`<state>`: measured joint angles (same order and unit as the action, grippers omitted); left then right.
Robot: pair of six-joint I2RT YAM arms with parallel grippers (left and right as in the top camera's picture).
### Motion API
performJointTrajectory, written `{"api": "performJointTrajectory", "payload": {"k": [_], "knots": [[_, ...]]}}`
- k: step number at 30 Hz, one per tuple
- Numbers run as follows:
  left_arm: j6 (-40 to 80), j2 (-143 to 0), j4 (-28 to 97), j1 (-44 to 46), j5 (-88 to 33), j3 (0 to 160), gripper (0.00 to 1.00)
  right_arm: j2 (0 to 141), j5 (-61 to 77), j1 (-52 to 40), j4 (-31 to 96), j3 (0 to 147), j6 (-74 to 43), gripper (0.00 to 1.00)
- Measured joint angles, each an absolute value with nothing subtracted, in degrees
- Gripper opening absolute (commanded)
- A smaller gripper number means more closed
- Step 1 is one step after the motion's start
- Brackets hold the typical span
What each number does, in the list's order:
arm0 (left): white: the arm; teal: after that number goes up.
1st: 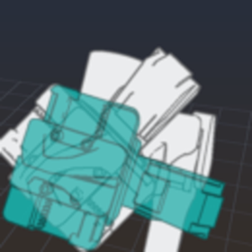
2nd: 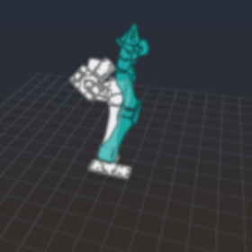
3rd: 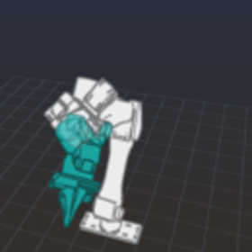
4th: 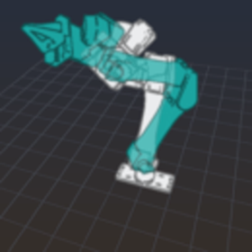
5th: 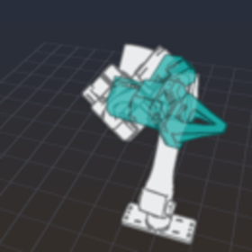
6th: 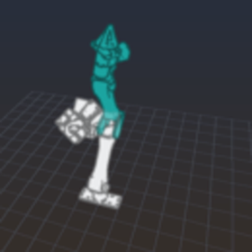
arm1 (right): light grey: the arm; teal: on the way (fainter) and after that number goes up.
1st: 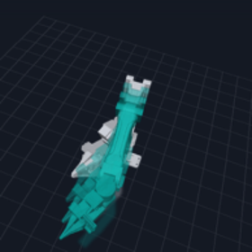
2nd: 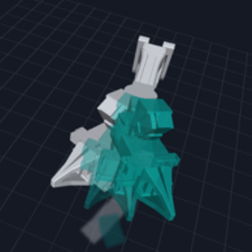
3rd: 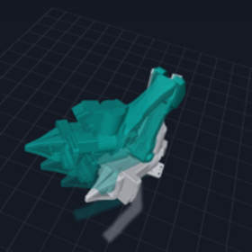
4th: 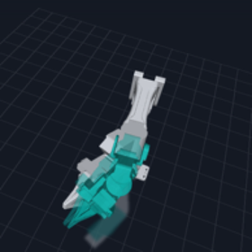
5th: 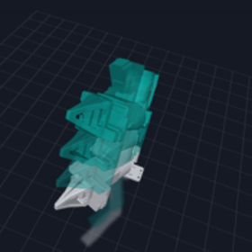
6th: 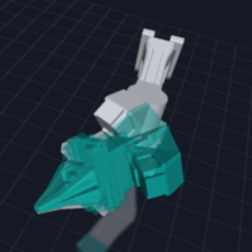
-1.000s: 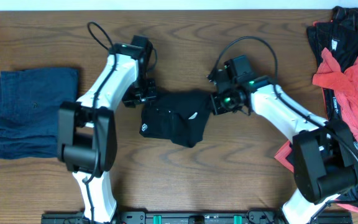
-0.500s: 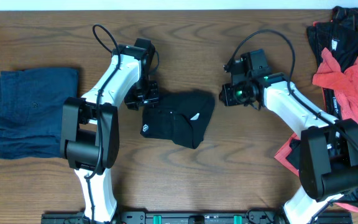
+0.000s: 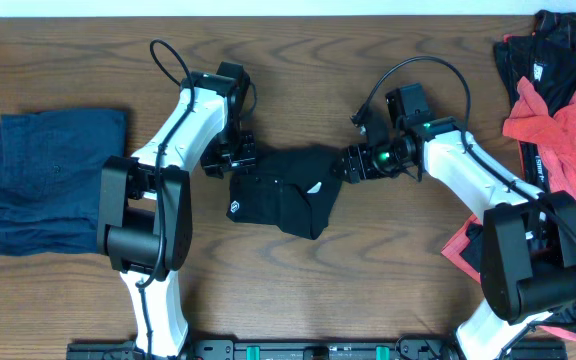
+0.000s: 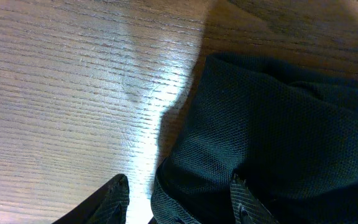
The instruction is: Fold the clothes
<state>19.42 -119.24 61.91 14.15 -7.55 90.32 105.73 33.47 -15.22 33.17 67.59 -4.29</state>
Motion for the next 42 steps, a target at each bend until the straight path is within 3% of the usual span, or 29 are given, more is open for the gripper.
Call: {"api": "performJointTrajectory", "payload": {"k": [12,19,20,22,39,42], "knots": [[19.42,-119.24,61.91,14.15,-7.57,90.32,0.54,105.73,34.22,-15.35,27.59,67.59,-7.27,0.72],[19.42,-119.24,61.93,14.15,-7.55,90.32,0.55,105.78,32.60,-17.78,26.65,67.59,-8.71,0.55],[19.42,-119.24,61.91,14.15,-7.55,90.32,0.54,105.84,32.51,-18.28,26.11,67.59,-8.71,0.44],[19.42,-119.24,61.91,14.15,-7.57,90.32,0.54,106.19,32.45,-19.07,25.12,67.59,-8.75,0.01],[19.66,-119.24,64.75,14.52,-8.64,90.32,0.54,108.38,12.93,-17.04,15.59,67.57,-10.50,0.01],[19.68,-119.24,64.77,14.52,-8.64,90.32,0.52,108.38,10.98,-17.02,16.29,67.57,-10.66,0.20]]}}
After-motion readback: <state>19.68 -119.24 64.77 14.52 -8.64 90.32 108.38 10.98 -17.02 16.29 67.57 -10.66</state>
